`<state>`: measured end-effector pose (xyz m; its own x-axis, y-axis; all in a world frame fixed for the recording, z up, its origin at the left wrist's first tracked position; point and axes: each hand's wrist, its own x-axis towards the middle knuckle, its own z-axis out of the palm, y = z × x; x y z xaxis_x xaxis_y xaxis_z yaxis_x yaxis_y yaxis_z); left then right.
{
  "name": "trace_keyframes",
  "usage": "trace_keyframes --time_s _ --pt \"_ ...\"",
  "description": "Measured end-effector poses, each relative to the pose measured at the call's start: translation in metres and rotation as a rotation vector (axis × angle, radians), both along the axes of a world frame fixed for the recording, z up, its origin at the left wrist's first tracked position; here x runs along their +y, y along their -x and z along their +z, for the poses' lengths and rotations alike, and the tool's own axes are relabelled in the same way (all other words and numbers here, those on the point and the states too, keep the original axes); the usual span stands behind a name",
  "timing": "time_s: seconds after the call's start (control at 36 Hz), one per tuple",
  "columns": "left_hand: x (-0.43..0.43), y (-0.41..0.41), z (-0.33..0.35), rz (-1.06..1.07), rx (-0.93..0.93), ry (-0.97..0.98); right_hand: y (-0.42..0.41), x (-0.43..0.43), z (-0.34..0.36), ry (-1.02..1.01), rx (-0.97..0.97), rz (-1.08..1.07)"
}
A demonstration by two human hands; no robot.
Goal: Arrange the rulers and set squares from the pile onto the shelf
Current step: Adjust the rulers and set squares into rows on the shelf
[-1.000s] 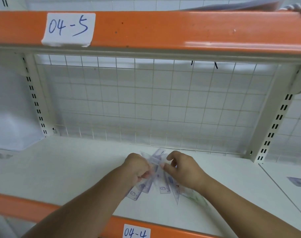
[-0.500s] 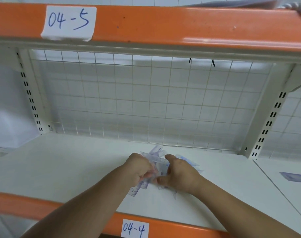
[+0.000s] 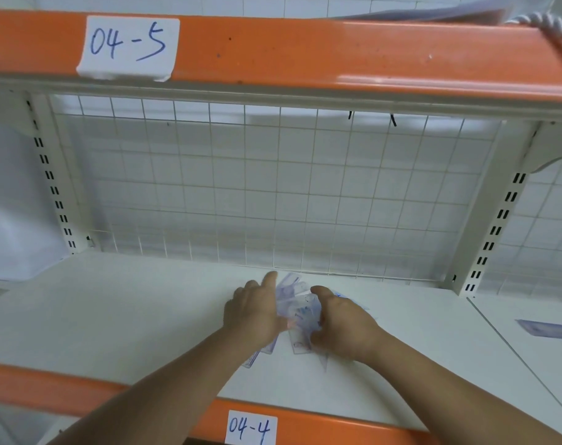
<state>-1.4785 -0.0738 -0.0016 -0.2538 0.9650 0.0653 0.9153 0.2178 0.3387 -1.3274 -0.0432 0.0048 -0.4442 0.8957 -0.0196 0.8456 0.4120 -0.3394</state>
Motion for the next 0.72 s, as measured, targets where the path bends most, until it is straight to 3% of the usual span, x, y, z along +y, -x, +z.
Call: trace_keyframes --time_s 0.11,0.25,0.72 --pt "-0.004 0.000 -0.002 -0.145 0.349 -0.031 -0.004 -0.001 0.005 0.000 0.000 0.046" --pt "-0.002 0.003 -0.006 -0.223 0.560 -0.004 -0.006 0.001 0.003 0.006 0.018 0.069" --pt "-0.013 0.010 -0.002 -0.135 0.513 -0.054 -0.011 0.003 -0.006 -0.097 0.080 -0.137"
